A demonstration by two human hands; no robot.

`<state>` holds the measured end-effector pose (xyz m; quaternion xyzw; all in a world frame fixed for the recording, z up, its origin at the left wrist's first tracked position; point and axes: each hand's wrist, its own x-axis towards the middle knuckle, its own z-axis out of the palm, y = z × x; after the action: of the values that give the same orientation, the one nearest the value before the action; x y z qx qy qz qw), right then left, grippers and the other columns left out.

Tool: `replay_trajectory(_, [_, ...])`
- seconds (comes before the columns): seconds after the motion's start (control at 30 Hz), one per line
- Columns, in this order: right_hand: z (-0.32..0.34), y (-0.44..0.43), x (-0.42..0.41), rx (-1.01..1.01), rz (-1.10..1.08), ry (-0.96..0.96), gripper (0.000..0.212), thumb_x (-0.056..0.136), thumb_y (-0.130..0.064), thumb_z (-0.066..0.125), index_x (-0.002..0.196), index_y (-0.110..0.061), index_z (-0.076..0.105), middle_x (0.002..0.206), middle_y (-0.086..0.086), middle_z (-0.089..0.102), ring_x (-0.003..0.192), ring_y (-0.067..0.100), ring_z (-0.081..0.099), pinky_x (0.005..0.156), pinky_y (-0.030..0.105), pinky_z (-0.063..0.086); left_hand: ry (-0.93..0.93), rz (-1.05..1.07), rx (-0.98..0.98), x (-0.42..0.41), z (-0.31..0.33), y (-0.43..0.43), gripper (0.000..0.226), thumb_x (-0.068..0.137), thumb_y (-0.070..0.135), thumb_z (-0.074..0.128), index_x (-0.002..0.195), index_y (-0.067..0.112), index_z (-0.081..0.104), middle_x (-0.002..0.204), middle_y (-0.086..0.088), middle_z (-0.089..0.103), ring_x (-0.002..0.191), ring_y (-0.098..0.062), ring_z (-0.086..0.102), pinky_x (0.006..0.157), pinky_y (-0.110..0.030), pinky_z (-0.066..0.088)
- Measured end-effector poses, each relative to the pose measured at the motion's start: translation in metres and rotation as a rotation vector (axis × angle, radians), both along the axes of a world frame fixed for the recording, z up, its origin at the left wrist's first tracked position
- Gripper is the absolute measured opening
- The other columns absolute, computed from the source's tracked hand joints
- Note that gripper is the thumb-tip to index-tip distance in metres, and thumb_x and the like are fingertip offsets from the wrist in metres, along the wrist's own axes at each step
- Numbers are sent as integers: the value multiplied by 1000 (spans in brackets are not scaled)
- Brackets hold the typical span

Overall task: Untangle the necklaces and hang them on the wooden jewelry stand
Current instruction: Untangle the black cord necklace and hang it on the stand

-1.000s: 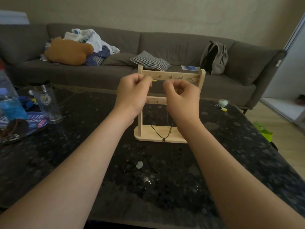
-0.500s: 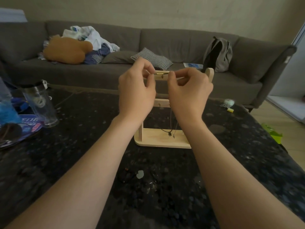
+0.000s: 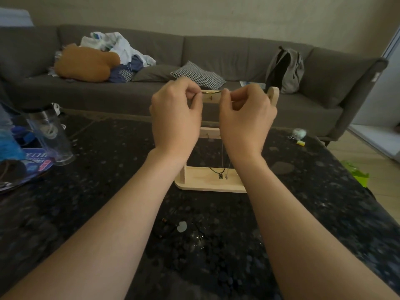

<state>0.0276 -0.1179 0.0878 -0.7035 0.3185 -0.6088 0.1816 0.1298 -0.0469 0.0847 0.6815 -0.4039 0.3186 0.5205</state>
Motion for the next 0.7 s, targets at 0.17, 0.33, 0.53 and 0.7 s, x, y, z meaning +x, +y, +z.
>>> replay_trajectory(0.17, [-7,-4,8,66,11,65,17,101,-31,70,91,-17,69,79,-10,68,74,8,65,70,18,51,24,15,46,4,-3,-2,3,97,17,78,99,19,78,92,7,74,82,-7,68,72,-9,47])
replay_trajectory(0.33, [-10,-7,15,52,-20,88,17,99,-34,71,90,-20,71,78,-11,69,76,11,67,64,18,46,22,-15,79,6,-9,-4,5,94,14,80,98,17,79,91,4,75,83,-10,70,77,-35,62])
replay_trajectory(0.53, [-28,-11,14,88,16,230,19,101,-42,70,103,-26,79,91,-11,75,97,15,65,72,10,30,112,-50,145,1,-26,0,22,91,14,84,110,19,74,93,7,73,85,-8,71,77,-24,59])
replay_trajectory(0.7, [-32,-12,10,118,122,285,14,100,-37,73,102,-25,79,87,-13,74,87,5,70,77,2,40,250,-109,209,1,-36,4,21,94,21,83,113,20,75,94,9,76,85,-5,73,77,-21,59])
